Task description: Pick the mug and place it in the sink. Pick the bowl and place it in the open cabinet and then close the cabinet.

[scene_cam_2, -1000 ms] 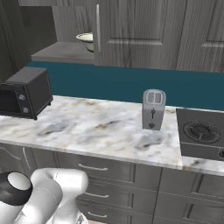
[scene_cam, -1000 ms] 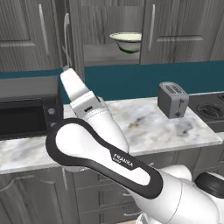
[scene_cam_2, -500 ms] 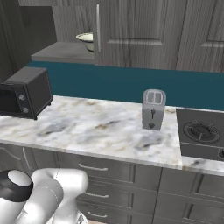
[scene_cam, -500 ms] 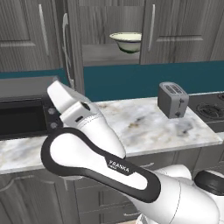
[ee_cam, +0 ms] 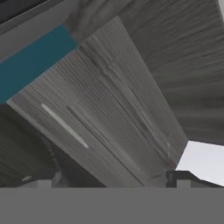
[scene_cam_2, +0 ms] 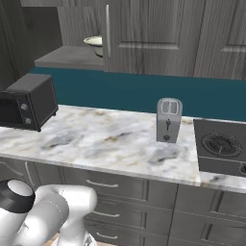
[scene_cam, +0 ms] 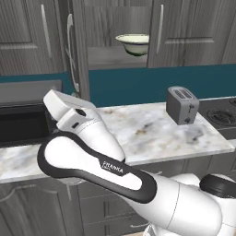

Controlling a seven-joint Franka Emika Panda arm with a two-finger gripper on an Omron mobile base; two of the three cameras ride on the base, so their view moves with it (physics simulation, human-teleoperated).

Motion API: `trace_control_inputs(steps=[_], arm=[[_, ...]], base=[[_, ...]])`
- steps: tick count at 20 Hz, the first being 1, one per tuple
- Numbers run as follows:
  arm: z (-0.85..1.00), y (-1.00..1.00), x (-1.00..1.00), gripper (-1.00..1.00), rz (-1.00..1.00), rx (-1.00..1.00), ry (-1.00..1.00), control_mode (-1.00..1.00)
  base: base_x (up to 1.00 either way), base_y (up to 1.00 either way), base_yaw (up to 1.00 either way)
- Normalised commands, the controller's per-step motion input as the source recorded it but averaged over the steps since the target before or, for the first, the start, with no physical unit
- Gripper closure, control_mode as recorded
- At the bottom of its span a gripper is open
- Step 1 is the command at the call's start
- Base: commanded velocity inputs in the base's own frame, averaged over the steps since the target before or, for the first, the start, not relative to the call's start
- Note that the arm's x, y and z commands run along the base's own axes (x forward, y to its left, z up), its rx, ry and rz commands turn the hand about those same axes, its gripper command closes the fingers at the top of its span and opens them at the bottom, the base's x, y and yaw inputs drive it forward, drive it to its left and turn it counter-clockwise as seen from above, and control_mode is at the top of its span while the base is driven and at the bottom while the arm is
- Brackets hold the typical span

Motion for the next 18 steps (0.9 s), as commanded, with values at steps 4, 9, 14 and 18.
trace_control_inputs(steps=[4, 9, 14, 18], arm=[[0.0, 0.73, 0.0, -1.0, -0.42, 0.02, 0.15, -1.0], [0.0, 0.34, 0.0, -1.0, -0.43, 0.05, 0.22, -1.0], [0.0, -0.1, 0.0, -1.0, -0.47, 0.11, 0.24, -1.0], [0.0, -0.23, 0.0, -1.0, -0.51, 0.1, 0.22, -1.0]], base=[[0.0, 0.0, 0.0], [0.0, 0.0, 0.0], [0.0, 0.0, 0.0], [0.0, 0.0, 0.0]])
